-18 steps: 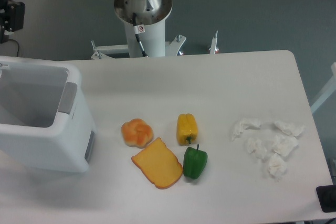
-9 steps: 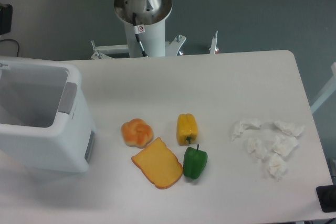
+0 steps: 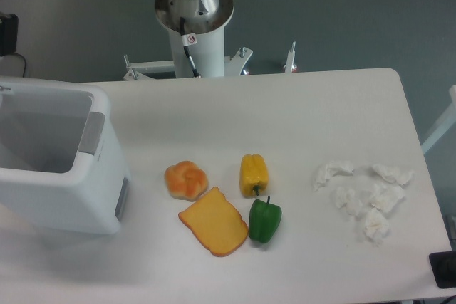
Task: Close the trash can
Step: 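Push the trash can lid forward and down with the gripper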
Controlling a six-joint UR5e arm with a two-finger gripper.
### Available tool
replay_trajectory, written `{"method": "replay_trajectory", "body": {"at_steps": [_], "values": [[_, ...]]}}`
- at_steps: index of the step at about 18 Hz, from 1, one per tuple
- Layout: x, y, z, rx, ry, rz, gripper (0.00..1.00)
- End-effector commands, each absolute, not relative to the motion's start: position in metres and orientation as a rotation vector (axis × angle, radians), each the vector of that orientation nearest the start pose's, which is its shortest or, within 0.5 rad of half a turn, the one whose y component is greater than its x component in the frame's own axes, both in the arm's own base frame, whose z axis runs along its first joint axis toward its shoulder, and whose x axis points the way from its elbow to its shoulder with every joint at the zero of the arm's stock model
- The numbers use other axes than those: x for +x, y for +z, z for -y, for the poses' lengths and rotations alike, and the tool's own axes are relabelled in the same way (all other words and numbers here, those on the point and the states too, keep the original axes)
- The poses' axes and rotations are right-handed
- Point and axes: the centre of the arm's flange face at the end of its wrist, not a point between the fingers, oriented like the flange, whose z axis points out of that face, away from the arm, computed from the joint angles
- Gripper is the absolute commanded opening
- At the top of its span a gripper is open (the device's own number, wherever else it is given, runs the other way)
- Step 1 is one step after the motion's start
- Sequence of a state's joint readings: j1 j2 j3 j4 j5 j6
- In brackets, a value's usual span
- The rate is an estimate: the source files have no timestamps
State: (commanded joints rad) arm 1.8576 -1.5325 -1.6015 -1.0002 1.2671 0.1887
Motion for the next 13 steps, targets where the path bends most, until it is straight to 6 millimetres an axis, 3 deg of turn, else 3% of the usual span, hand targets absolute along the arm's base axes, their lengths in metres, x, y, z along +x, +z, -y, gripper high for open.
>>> {"method": "replay_trajectory", "body": {"at_steps": [8,13], "values": [[-0.019,0.56,-0.534,-2.511,-0.176,0.084,1.0],[-0.05,0.562,-0.53,-2.502,-0.157,0.162,1.0]]}}
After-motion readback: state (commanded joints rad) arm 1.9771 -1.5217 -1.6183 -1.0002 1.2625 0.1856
